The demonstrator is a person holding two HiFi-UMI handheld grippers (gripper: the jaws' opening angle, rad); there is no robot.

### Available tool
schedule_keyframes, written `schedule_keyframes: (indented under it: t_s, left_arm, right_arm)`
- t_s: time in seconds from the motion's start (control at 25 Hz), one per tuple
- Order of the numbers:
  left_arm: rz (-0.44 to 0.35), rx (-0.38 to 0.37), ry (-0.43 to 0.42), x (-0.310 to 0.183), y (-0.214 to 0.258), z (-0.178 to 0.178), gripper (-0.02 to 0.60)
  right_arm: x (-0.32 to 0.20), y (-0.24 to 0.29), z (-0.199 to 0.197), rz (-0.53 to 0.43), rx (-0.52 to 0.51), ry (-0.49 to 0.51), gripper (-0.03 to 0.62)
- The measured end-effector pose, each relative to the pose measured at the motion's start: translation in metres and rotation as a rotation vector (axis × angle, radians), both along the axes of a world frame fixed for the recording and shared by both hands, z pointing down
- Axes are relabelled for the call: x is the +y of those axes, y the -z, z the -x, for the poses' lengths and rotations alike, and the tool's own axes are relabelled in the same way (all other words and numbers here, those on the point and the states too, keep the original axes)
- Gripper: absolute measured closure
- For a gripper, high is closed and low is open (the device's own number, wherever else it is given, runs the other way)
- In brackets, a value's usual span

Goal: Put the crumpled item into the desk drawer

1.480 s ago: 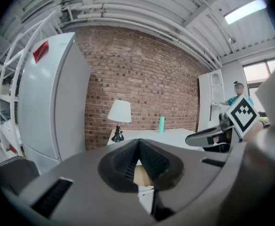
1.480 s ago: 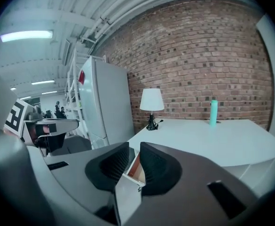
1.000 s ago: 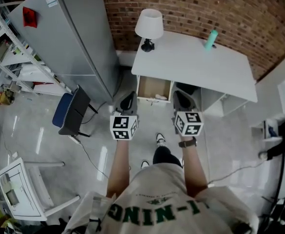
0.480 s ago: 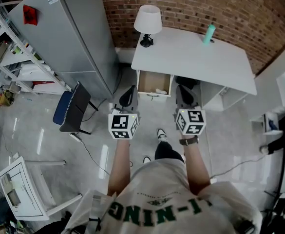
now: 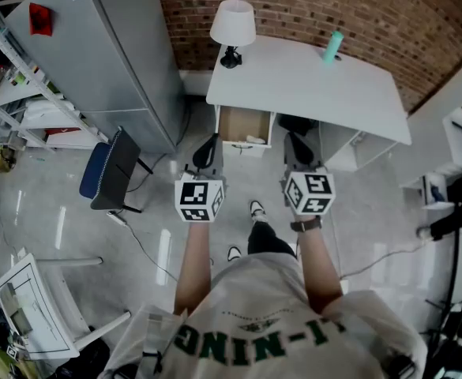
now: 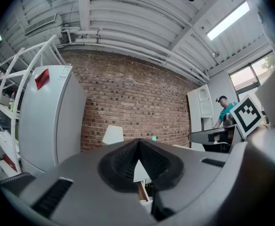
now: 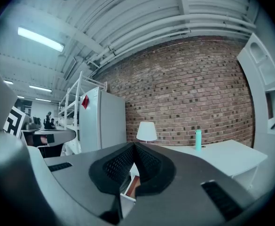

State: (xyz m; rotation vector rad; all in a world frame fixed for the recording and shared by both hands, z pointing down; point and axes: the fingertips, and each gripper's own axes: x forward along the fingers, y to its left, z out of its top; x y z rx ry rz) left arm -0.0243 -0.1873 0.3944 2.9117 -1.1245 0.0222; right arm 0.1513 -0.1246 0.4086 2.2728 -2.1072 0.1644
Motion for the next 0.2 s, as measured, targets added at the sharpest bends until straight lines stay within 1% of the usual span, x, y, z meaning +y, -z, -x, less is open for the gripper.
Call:
schedule_keyframes:
  t_s: [0.2]
  left_arm:
    - [0.03, 0.003, -0.002, -0.002, -0.013, 0.001, 0.583]
  right_arm:
    - [-0.002, -0.009, 0.003, 0.02, 0.015, 0.013, 0.589]
